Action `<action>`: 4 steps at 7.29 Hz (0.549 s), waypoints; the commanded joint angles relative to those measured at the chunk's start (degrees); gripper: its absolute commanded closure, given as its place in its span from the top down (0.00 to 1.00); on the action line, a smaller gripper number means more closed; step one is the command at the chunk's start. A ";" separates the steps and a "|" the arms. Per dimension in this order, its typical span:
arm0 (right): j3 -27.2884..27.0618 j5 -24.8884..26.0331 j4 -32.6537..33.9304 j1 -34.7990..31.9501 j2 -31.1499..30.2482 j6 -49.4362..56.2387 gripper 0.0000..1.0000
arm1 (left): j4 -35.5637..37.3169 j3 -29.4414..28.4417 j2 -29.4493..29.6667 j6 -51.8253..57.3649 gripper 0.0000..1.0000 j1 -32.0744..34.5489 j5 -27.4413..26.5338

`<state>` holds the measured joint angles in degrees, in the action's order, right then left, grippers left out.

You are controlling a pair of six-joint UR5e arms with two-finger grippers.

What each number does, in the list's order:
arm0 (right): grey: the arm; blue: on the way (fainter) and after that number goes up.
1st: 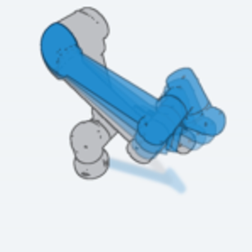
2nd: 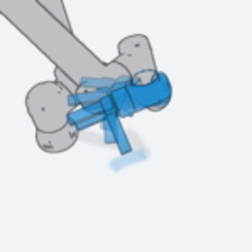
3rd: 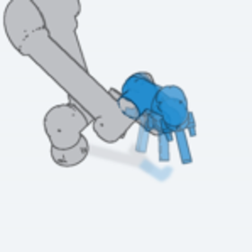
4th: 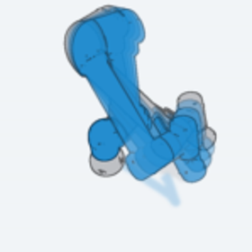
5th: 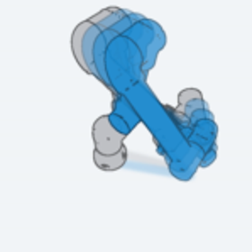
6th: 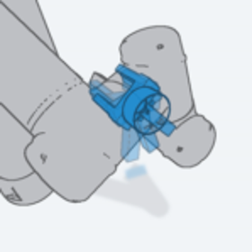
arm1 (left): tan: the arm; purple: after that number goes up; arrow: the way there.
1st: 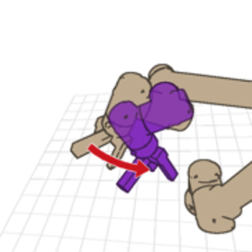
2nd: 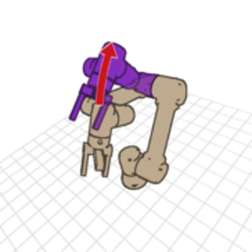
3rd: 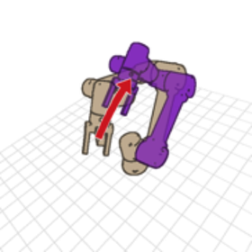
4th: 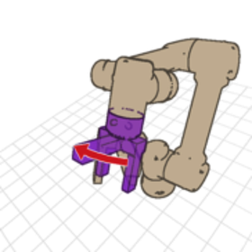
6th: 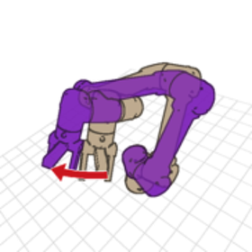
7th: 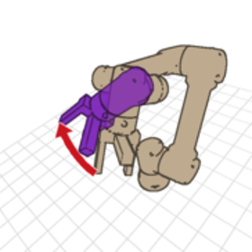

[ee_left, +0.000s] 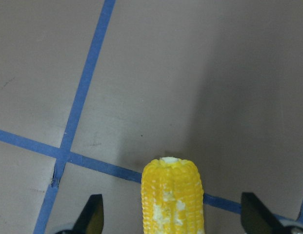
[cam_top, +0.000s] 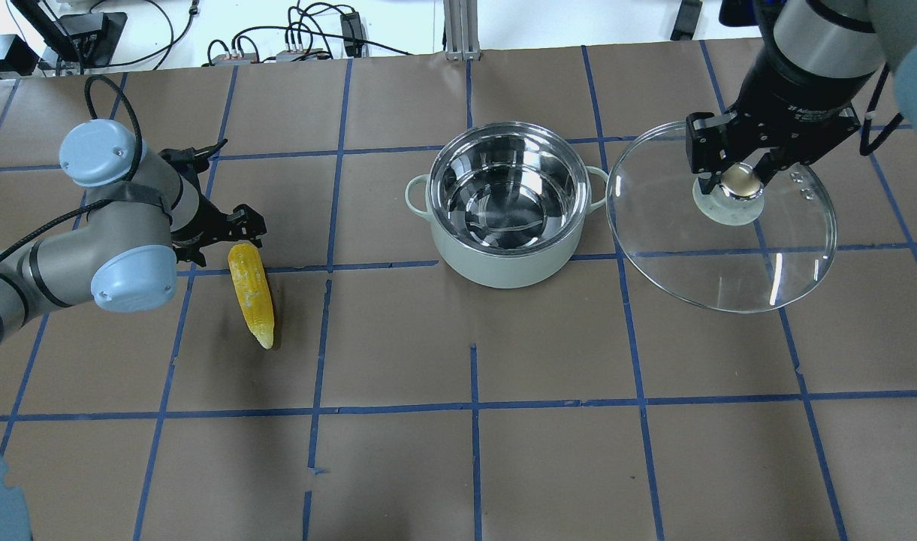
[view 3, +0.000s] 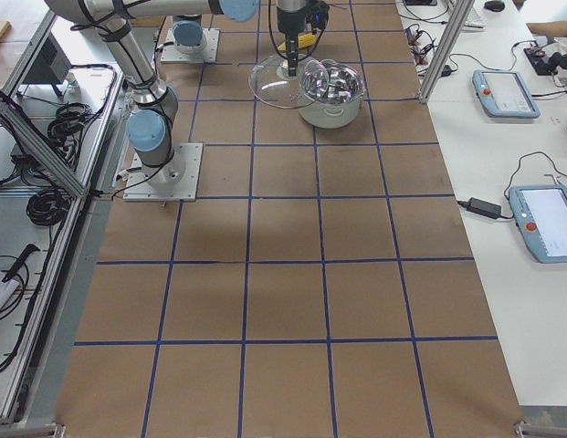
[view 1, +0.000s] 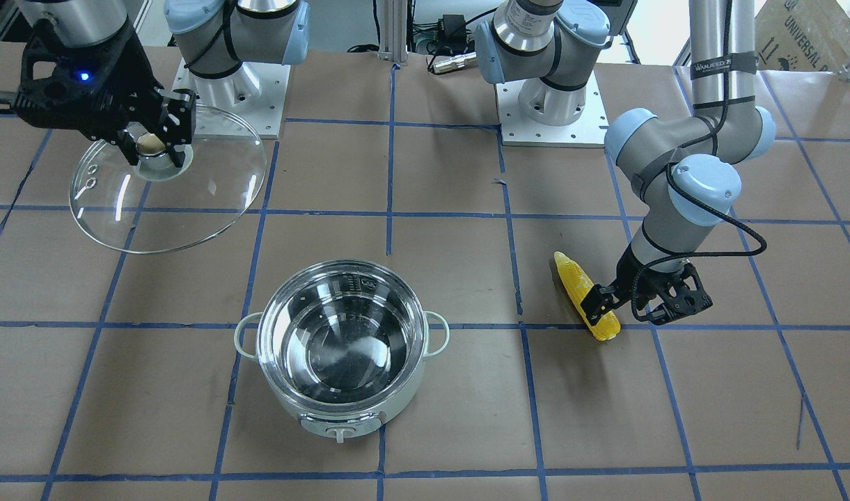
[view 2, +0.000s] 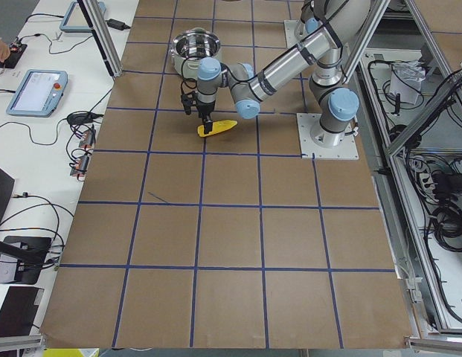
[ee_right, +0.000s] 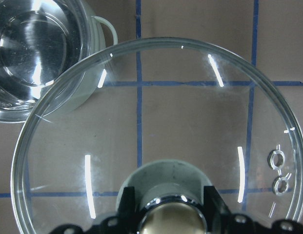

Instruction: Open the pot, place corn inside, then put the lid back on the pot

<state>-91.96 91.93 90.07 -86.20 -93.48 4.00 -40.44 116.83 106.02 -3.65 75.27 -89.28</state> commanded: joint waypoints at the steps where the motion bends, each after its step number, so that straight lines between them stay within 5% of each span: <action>1: 5.18 0.18 0.03 0.95 3.29 0.57 0.39 | 0.28 0.85 0.41 -0.13 0.99 -0.04 -0.19; 4: 4.26 0.09 -1.83 0.51 2.70 0.39 0.39 | 0.54 1.90 0.68 -0.31 0.99 -0.04 0.07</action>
<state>-86.89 92.07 88.52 -85.57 -90.17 4.49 -40.11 118.12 106.60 -3.93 75.24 -89.26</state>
